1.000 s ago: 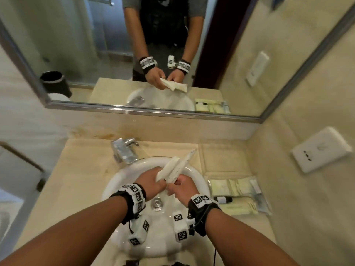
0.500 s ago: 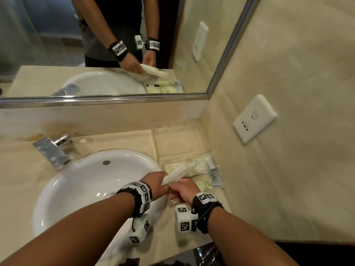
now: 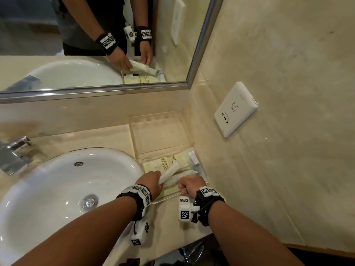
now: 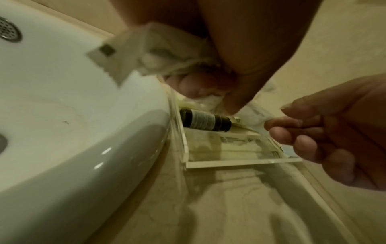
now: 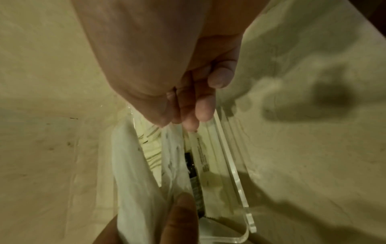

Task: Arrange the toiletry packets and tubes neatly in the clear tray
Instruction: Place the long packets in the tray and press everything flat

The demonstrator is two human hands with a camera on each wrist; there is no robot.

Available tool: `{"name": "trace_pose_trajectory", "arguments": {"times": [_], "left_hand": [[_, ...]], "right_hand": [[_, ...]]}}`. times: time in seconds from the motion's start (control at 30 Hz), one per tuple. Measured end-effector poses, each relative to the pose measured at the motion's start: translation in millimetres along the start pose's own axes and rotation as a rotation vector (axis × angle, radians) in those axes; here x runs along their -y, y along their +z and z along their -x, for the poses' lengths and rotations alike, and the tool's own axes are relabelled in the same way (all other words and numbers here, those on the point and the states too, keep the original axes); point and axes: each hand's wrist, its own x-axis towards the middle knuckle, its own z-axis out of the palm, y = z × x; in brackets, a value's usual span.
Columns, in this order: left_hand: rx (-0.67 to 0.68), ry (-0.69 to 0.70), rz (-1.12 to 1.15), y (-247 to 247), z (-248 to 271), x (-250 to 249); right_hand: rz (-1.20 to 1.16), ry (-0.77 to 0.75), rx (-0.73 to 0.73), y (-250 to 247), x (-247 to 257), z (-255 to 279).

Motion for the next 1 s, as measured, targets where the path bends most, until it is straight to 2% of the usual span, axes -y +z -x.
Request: {"name": "trace_pose_trajectory", "arguments": {"times": [0.1, 0.17, 0.3, 0.33, 0.37, 0.47, 0.7, 1.0], "left_hand": [[0.005, 0.008, -0.026, 7.6, -6.4, 0.1], [0.010, 0.002, -0.038, 11.5, -7.3, 1.5], [0.026, -0.015, -0.023, 16.0, -8.3, 8.4], [0.025, -0.016, -0.019, 16.2, -8.6, 9.5], [0.022, -0.013, -0.016, 16.2, -9.1, 10.0], [0.001, 0.005, -0.017, 15.8, -11.3, 9.2], [-0.011, -0.062, -0.044, 18.8, -16.2, 7.7], [0.037, -0.051, -0.074, 18.0, -18.2, 8.5]], "right_hand": [[0.117, -0.060, 0.031, -3.8, 0.0, -7.3], [0.287, -0.101, 0.082, -7.6, -1.2, -8.9], [0.434, -0.119, 0.099, -5.3, -5.9, -15.9], [0.436, -0.155, 0.081, -4.8, -13.7, -19.5], [0.335, -0.127, 0.025, -4.3, -13.9, -20.5], [0.477, -0.221, -0.162, -4.7, -16.8, -27.1], [0.613, -0.276, -0.031, -5.1, -13.8, -28.3], [0.687, -0.296, -0.005, -4.5, -8.6, -31.6]]}}
